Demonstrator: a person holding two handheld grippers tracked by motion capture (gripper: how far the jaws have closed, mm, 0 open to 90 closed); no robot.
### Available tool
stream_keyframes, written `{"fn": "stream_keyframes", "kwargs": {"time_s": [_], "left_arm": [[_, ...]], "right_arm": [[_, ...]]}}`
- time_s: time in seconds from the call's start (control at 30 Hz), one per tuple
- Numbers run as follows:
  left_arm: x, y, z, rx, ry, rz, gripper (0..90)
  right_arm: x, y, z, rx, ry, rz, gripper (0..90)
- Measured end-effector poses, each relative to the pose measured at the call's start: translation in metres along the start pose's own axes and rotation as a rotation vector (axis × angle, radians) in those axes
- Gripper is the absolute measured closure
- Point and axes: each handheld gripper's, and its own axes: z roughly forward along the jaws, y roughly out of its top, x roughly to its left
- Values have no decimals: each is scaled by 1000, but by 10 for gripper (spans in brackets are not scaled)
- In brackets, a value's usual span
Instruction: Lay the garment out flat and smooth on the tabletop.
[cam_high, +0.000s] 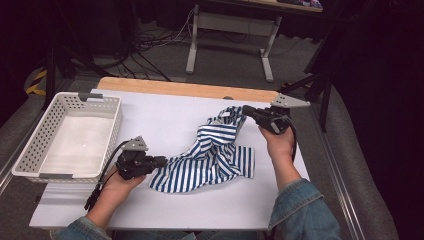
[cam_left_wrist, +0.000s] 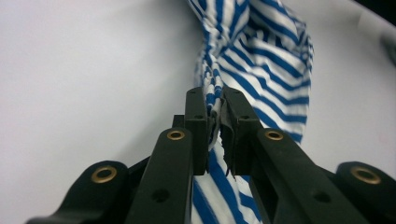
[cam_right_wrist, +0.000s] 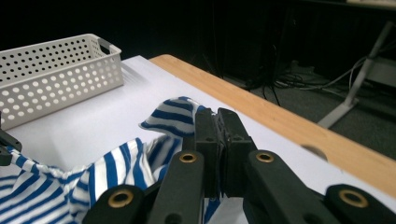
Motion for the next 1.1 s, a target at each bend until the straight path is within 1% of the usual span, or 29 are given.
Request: {"fn": "stream_keyframes", "kwargs": {"time_s": [0.03, 0.07, 0.1, 0.13, 0.17, 0.2, 0.23, 0.27, 0.3, 0.4, 0.43, 0.53, 0.6, 0.7, 0.8, 0.83, 0.87, 0.9, 0.97, 1.03, 1.07, 1.1], "left_arm": [[-2, -1, 4, 28, -21, 4, 817], [-2, -1, 4, 28, -21, 4, 817], [-3, -1, 6, 52, -34, 10, 816], [-3, -2, 8, 68, -43, 12, 816], [-3, -3, 12, 92, -56, 7, 815], [-3, -3, 13, 95, -57, 5, 814], [-2, -3, 14, 95, -62, -7, 813], [-2, -3, 14, 95, -62, -7, 810], [-1, -3, 14, 93, -63, -10, 810], [-2, -2, 14, 85, -54, -9, 808], [-1, -2, 13, 84, -52, -6, 807], [0, -2, 14, 80, -51, -8, 807], [0, -1, 15, 81, -52, -10, 807], [1, -1, 17, 82, -49, -7, 805], [1, 0, 17, 79, -48, -8, 796], [1, 0, 17, 74, -46, -8, 768], [2, 0, 17, 72, -44, -9, 768], [3, 0, 17, 68, -40, -12, 726], [3, 0, 17, 63, -35, -21, 675], [5, 0, 16, 53, -35, -22, 644], [5, 0, 16, 47, -40, -33, 614], [5, 0, 16, 47, -40, -33, 571]], "right_arm": [[-2, -6, -5, 0, -3, 10, 882], [-4, -13, -11, 1, -5, 22, 882], [-5, -19, -16, 1, -3, 31, 882], [-5, -19, -16, 1, -3, 31, 882], [-5, -31, -24, 6, -7, 46, 882], [-6, -38, -28, 12, -10, 49, 881], [-6, -43, -31, 18, -11, 52, 881], [-6, -49, -34, 26, -15, 60, 881], [-6, -49, -34, 26, -15, 60, 881], [-7, -68, -44, 48, -30, 82, 881], [-8, -78, -51, 59, -43, 98, 881], [-12, -93, -60, 78, -58, 122, 881], [-13, -96, -62, 84, -64, 125, 881], [-14, -109, -67, 120, -91, 125, 880], [-18, -123, -71, 156, -107, 156, 879], [-20, -130, -72, 182, -125, 168, 878], [-20, -130, -72, 182, -125, 168, 878], [-23, -135, -72, 219, -140, 180, 875], [-24, -139, -72, 243, -147, 205, 861], [-23, -138, -71, 243, -153, 200, 818], [-21, -136, -71, 235, -163, 182, 787], [-21, -136, -71, 235, -163, 182, 787]]}}
